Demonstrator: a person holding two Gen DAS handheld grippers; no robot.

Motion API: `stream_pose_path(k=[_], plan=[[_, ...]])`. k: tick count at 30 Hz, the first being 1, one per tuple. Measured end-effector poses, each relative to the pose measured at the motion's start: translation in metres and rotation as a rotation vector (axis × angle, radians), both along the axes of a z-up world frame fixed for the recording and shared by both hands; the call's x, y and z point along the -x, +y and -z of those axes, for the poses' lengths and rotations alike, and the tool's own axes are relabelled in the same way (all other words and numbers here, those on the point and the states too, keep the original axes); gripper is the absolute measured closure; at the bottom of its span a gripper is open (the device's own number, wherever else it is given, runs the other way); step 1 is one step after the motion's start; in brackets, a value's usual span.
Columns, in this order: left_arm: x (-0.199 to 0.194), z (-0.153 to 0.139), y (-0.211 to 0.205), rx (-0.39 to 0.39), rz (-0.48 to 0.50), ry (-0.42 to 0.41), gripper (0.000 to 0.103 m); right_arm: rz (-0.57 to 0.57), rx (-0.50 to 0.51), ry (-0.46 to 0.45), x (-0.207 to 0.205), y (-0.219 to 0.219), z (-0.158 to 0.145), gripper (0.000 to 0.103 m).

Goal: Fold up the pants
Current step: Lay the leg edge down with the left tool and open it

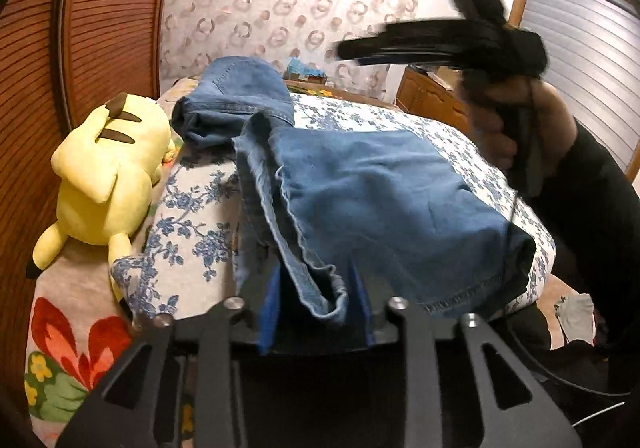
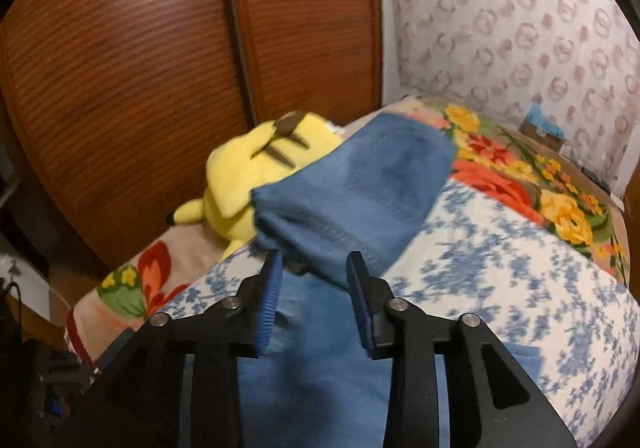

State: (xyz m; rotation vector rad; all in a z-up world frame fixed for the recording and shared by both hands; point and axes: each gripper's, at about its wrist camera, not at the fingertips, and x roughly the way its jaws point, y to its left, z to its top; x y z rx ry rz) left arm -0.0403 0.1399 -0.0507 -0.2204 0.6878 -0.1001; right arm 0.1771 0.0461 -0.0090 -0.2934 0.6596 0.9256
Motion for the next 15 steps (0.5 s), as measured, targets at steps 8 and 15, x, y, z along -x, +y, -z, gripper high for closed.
stream_pose_path(k=[8, 15], plan=[[-0.002, -0.005, 0.010, -0.018, -0.045, -0.013, 0.059, 0.165, 0.039, -0.042, -0.042, -0.108, -0.007, 0.064], [-0.007, -0.006, 0.014, -0.026, -0.072, -0.023, 0.059, 0.253, 0.069, 0.087, -0.071, -0.154, 0.044, 0.058]])
